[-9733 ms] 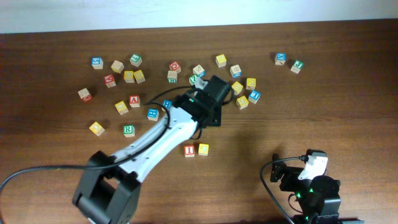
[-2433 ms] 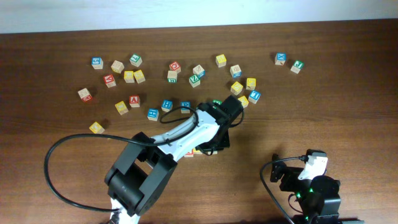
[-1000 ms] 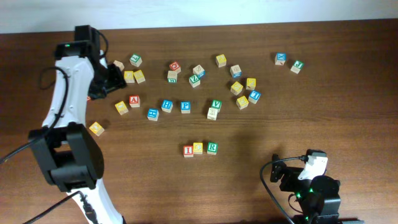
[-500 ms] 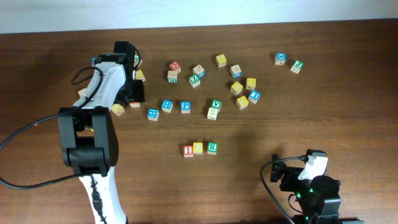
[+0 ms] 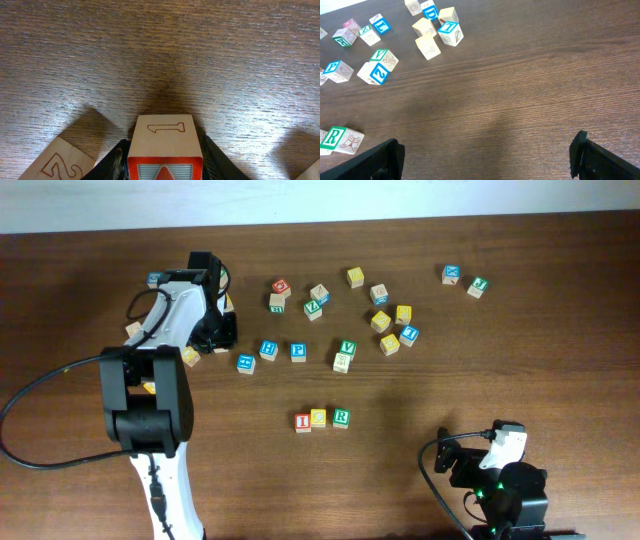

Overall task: Spell out ICRA
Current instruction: 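Carry the red A block and place it right of the green R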

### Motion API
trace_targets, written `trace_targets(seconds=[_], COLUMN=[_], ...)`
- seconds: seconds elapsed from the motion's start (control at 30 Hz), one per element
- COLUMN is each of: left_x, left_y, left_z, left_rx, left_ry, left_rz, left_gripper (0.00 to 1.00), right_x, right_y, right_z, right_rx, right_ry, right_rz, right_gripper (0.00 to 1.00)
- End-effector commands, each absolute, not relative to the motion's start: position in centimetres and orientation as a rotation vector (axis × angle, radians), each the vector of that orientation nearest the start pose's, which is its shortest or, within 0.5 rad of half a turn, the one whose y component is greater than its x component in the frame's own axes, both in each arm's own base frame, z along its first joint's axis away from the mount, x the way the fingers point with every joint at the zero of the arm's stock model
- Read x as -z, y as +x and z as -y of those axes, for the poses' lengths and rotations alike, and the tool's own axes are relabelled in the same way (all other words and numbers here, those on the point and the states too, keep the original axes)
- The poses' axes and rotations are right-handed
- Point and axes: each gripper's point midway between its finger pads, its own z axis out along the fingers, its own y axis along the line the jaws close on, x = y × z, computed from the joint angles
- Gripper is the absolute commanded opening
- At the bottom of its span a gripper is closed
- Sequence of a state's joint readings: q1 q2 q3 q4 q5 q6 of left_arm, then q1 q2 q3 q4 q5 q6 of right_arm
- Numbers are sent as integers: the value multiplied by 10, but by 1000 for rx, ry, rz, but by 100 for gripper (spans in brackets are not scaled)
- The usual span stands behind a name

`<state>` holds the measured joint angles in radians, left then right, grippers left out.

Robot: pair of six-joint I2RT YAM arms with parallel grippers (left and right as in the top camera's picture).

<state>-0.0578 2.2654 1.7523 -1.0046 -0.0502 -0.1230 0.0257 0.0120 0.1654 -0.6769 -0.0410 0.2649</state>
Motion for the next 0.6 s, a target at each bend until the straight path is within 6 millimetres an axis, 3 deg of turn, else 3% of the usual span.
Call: trace_targets(seconds=[0.0,0.17,0.27,0.37,0.43,0.5,0.57], left_x=[-4,-17,-23,-60,-88,-133,-155], left_y=[451,459,456,460,459,449,430], left_z=[12,14,14,17,33,70,102], left_rx=[-105,-96,-92,-79,15,251,403], left_ry=[-100,-101,-164,-173,-151,-94,-20], left_rz=[-3067,-3046,-3060,-3048,-3036,-3000,-3003], left_gripper=[31,22,24,22,22,23,24], right_x=[-93,-93,-93,-93,-93,-93,-93], right_y=[202,202,202,202,202,202,202], right_z=[-9,-9,-9,-9,-9,-9,-9], right_rx=[-201,-201,-201,-201,-201,-201,-201], right_ry=[236,236,236,236,236,236,236], right_rz=[-2080,-2080,-2080,-2080,-2080,-2080,-2080], right_gripper=[98,98,98,98,98,98,98])
